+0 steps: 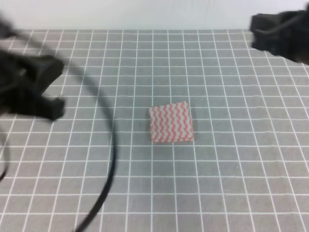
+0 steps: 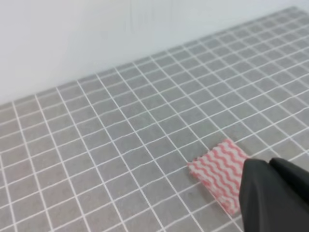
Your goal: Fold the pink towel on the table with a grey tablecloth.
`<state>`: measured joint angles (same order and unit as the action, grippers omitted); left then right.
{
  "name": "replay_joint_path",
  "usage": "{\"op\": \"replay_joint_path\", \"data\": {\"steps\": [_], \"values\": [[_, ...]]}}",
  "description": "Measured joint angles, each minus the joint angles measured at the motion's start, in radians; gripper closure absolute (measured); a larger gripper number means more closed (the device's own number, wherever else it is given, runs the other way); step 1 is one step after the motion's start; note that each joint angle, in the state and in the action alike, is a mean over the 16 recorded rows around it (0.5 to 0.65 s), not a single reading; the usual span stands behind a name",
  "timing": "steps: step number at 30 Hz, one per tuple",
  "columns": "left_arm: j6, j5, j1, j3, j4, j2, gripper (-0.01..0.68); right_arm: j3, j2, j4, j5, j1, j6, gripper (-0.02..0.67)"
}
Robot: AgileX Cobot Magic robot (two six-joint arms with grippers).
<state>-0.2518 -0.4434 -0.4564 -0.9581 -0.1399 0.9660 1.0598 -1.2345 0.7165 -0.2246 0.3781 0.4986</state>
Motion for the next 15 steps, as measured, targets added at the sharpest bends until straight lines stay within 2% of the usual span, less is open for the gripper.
{"op": "replay_joint_path", "data": {"steps": [7,15], "values": [[0.028,-0.034,0.0,0.174,0.0,-0.266,0.675,-0.175,0.2,0.036,0.068,0.0,0.0,0.665],[0.051,-0.123,0.0,0.301,-0.001,-0.496,0.675,-0.313,0.379,0.056,0.079,0.0,-0.001,0.665]]}}
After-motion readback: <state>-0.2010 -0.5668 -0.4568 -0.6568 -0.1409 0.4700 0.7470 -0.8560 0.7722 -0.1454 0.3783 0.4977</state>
